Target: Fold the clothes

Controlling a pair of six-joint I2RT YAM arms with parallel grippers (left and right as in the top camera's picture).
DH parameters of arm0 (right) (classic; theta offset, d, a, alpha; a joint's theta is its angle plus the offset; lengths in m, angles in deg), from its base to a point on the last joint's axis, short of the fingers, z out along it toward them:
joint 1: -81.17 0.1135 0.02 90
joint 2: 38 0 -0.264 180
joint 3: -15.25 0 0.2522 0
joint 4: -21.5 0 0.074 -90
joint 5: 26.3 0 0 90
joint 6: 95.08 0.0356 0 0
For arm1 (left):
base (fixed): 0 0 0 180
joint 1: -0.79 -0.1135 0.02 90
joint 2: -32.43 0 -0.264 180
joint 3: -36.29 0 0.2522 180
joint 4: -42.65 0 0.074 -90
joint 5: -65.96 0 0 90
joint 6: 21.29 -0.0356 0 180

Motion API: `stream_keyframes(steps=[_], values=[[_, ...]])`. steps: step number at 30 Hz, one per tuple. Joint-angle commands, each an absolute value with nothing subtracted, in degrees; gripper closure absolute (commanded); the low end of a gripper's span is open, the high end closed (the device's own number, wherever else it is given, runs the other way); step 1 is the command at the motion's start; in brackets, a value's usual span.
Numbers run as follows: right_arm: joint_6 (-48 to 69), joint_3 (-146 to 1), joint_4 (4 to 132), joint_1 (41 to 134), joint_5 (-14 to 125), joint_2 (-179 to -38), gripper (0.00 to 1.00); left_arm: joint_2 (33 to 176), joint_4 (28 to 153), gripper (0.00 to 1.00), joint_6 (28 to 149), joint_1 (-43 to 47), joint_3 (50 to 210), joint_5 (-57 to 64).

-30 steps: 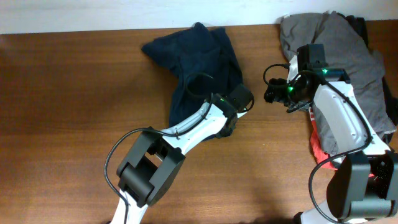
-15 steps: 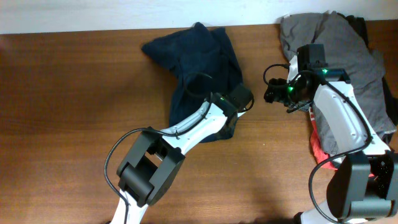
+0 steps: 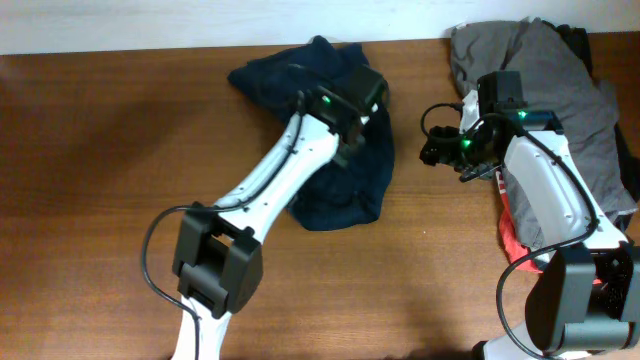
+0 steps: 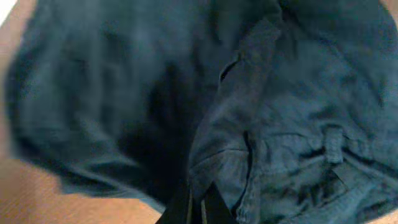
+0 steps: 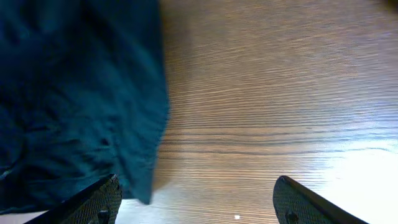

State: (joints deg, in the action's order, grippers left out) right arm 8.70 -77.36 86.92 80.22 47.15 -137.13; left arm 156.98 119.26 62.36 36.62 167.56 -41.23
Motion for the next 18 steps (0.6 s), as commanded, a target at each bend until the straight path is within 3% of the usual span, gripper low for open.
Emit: stream_keyframes(steps=[1, 12, 18], values=[[9.2, -77.2, 86.6, 81.8, 41.4, -137.4, 0.18, 157.1, 119.3, 0.99, 64.9, 34.7, 172.2, -41.4], [9.2, -77.1, 84.5, 93.0, 44.3, -144.6, 0.18, 157.1, 120.9, 0.99, 68.1, 31.2, 181.5, -41.4], [10.5, -77.1, 85.0, 94.7, 47.7, -148.1, 0.18, 157.1, 121.9, 0.99, 68.1, 30.7, 183.8, -41.4]])
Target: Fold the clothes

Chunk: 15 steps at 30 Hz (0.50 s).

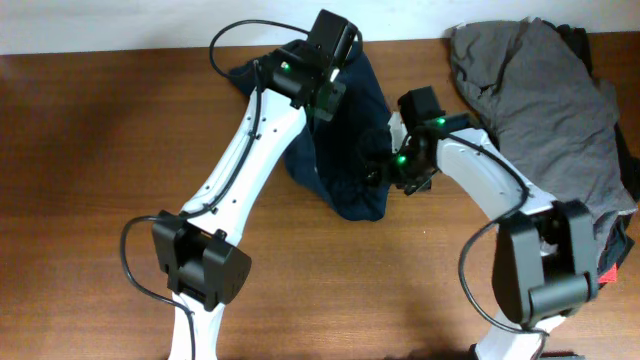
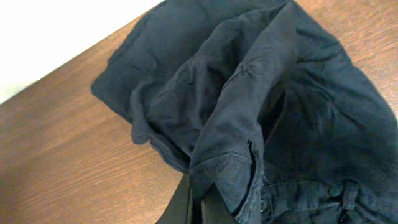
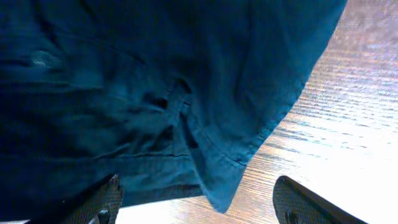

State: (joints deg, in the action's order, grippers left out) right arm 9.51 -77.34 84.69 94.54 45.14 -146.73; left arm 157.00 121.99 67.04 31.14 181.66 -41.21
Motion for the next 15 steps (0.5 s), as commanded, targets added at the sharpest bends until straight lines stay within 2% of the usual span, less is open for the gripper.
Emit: stream_keyframes(steps=[1, 6, 8, 15], values=[[10.5, -77.1, 85.3, 94.7, 47.7, -148.3, 0.18, 157.1, 121.9, 0.99, 68.1, 30.7, 184.0, -41.4], [10.5, -75.3, 84.3, 94.7, 47.7, -149.1, 0.19, 157.1, 121.6, 0.99, 68.1, 30.6, 184.1, -41.4], [10.7, -73.6, 82.8, 94.7, 47.7, -149.1, 0.26, 157.1, 121.4, 0.99, 68.1, 30.6, 184.1, -41.4], [11.5, -69.6, 78.2, 95.4, 46.8, -149.1, 0.32, 157.1, 121.4, 0.99, 68.1, 30.6, 185.3, -41.4]])
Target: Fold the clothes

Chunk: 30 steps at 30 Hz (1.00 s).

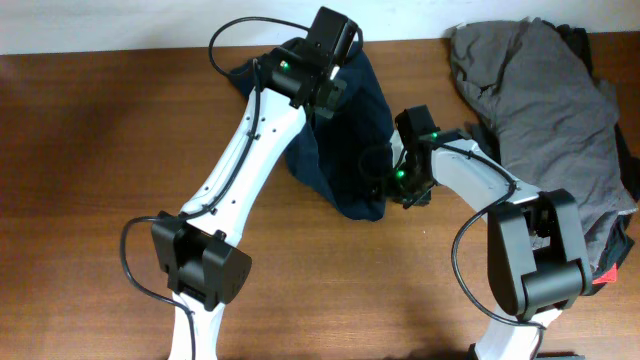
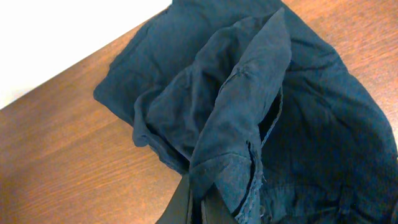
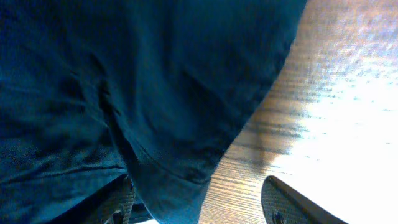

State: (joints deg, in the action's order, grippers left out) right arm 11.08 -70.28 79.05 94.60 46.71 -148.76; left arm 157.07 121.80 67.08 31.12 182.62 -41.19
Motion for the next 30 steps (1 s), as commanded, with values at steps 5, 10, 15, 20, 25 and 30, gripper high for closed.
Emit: stream_keyframes(steps=[5, 10, 15, 20, 25, 30], values=[[10.8, -69.6, 77.2, 95.9, 46.8, -149.1, 0.48, 157.1, 121.4, 0.99, 68.1, 30.6, 187.0, -41.4], [9.7, -69.6, 76.5, 97.0, 46.6, -149.1, 0.66, 157.1, 121.7, 0.99, 68.1, 30.6, 189.2, -41.3], [9.3, -69.6, 76.5, 96.6, 46.6, -149.0, 0.96, 157.1, 121.9, 0.99, 68.1, 30.6, 191.5, -41.5], [9.2, -72.6, 79.3, 93.4, 46.4, -146.8, 0.96, 157.0, 125.3, 0.99, 68.0, 29.5, 198.6, -42.0], [6.1, -83.7, 88.7, 87.3, 46.3, -141.3, 0.96, 156.2, 130.4, 0.99, 68.1, 26.0, 208.8, -42.5], [3.2, -100.6, 98.5, 81.7, 46.4, -137.7, 0.96, 154.8, 132.1, 0.99, 68.1, 21.1, 216.2, -42.5]])
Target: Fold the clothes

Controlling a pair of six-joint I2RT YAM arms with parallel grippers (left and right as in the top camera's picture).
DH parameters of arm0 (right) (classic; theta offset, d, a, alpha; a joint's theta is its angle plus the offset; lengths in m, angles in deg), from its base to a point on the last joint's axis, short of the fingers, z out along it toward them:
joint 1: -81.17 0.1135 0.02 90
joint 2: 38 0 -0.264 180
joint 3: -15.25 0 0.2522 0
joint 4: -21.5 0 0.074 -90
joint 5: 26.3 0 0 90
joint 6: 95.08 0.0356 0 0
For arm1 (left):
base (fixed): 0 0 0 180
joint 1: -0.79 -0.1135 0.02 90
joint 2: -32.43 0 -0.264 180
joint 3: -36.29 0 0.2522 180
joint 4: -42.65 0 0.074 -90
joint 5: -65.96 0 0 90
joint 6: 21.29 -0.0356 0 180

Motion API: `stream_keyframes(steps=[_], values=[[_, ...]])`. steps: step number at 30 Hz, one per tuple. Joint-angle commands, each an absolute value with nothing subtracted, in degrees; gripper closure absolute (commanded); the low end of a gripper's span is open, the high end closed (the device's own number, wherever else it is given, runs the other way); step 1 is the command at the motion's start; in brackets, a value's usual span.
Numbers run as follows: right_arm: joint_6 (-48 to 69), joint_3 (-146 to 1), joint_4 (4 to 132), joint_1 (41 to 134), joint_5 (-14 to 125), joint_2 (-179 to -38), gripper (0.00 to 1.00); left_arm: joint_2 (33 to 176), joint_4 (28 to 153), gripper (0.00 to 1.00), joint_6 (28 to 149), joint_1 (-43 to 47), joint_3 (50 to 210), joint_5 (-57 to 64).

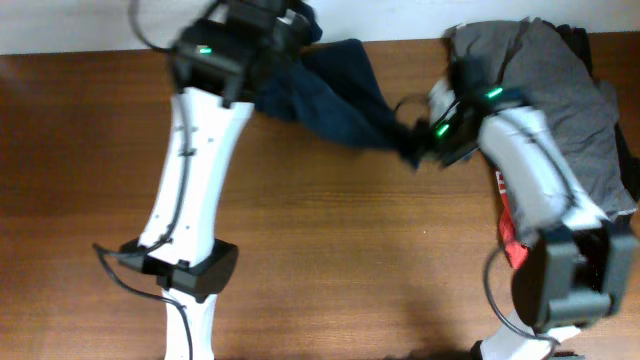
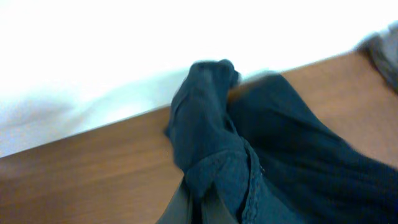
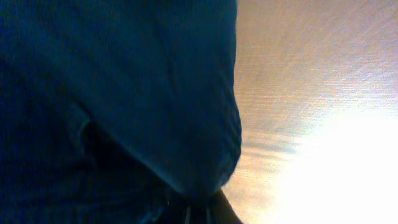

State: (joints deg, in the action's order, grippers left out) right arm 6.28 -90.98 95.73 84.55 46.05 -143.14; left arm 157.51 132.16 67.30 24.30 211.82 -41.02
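Observation:
A dark navy garment (image 1: pixel 340 105) hangs stretched between both grippers over the back of the wooden table (image 1: pixel 90 200). My left gripper (image 2: pixel 200 208) is shut on one bunched edge of the navy garment (image 2: pixel 214 143), held high near the white wall. At the cloth's right end, my right gripper (image 1: pixel 417 140) is shut on the hem. In the right wrist view the navy garment (image 3: pixel 124 93) fills the left side, and the right gripper (image 3: pixel 196 213) pinches its lowest tip.
A pile of grey clothes (image 1: pixel 545 80) lies at the back right corner, with something red (image 1: pixel 510 240) beneath its near edge beside the right arm. The white wall (image 2: pixel 124 56) runs along the table's back edge.
My right gripper, open around the garment's lower hem before, is now shut on it and farther right. My left gripper has moved left and higher. The garment is now stretched between them.
At first my left gripper held the garment in a heap mid-table, and the right one stood open near the grey pile. Then the left held it at the back edge while the open right gripper was at its lower hem. Now both hold it, spread out.

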Motion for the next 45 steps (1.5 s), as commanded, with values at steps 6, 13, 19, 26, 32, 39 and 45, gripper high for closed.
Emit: stream_keyframes(steps=[6, 13, 19, 26, 32, 39, 45], values=[[2.6, -130.0, 109.5, 75.7, 46.4, -137.5, 0.96, 153.2, 130.7, 0.99, 68.1, 14.4, 222.6, -42.5], [2.6, -152.7, 117.8, 73.2, 47.9, -137.4, 0.96, 149.7, 130.9, 0.99, 68.1, 10.9, 227.1, -42.5], [2.6, -163.9, 125.3, 73.2, 49.4, -136.5, 0.96, 143.3, 133.2, 0.99, 68.1, 10.7, 228.1, -42.5], [2.6, -165.2, 131.7, 73.3, 49.2, -133.4, 0.96, 134.7, 141.2, 0.99, 68.1, 10.7, 228.1, -42.5], [2.9, -162.3, 132.6, 76.4, 44.6, -130.1, 0.96, 128.1, 149.9, 0.99, 70.8, 10.7, 228.1, -42.3], [4.9, -153.2, 132.6, 88.3, 46.6, -126.1, 0.96, 123.9, 153.1, 0.99, 72.0, 10.7, 224.4, -38.6], [10.4, -138.1, 132.6, 96.4, 59.8, -123.9, 0.96, 122.1, 153.1, 0.99, 72.0, 10.7, 213.3, -38.6]])
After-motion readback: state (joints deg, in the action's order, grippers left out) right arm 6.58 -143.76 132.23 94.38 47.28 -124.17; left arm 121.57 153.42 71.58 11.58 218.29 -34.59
